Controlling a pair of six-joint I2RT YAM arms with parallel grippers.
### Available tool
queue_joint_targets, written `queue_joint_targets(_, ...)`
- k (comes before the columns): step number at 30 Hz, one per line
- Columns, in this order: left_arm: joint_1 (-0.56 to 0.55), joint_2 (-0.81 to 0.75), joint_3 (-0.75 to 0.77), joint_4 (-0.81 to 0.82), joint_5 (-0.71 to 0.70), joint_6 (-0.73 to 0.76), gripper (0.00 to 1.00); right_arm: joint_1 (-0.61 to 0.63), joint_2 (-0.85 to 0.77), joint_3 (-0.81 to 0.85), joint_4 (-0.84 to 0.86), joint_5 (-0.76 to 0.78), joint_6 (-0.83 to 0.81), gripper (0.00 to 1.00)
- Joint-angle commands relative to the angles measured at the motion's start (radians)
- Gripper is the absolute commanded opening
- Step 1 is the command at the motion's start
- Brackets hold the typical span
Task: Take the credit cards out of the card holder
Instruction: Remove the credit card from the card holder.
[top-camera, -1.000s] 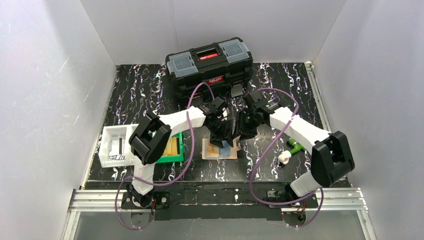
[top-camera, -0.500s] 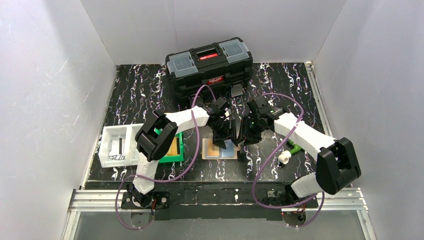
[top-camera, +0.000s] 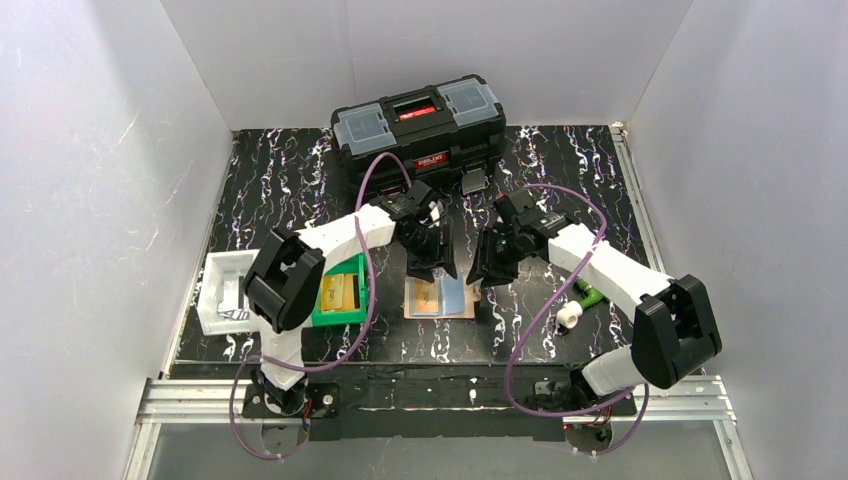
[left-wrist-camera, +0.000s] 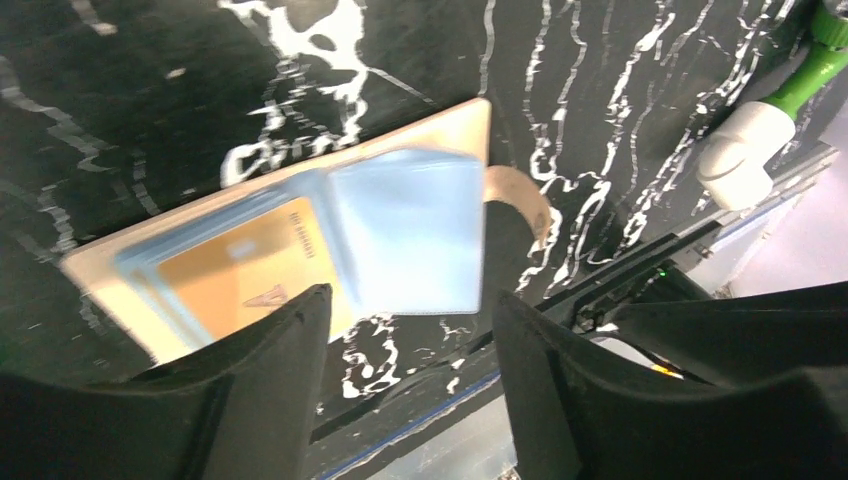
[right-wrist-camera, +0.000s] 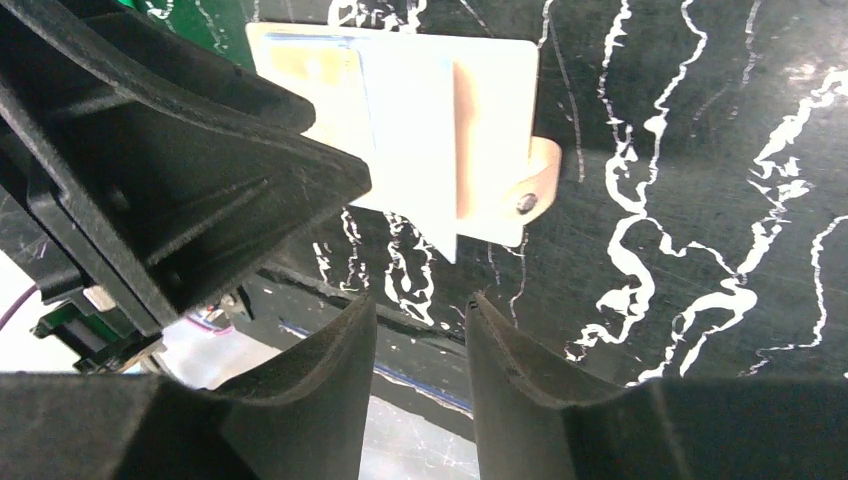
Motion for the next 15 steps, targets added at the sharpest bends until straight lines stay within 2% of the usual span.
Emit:
queue_joint_targets(1,0.057,-0.155,-0.072,-0.101,-0.114,0.060,0.53,0.016,0.047,0.067,0.078,-0.089,0.023,0.46)
queue_joint_targets(4,0.082,-0.182,-0.105,-0.131,-0.149,0.085,0.46,0.027,0.090,0.077,0.111,-0.130,0.034,0.44)
queue_joint_targets(12,0.097,-0.188,-0.179,-0.119,-0.160,0.096,0.11,0.034,0.221,0.116,0.196,-0.208,0.054,0.40)
queue_joint_targets(15,0.097,-0.168,-0.182,-0.106,-0.152,0.095,0.03,0.034,0.260,0.124,0.213,-0.224,0.056,0.37)
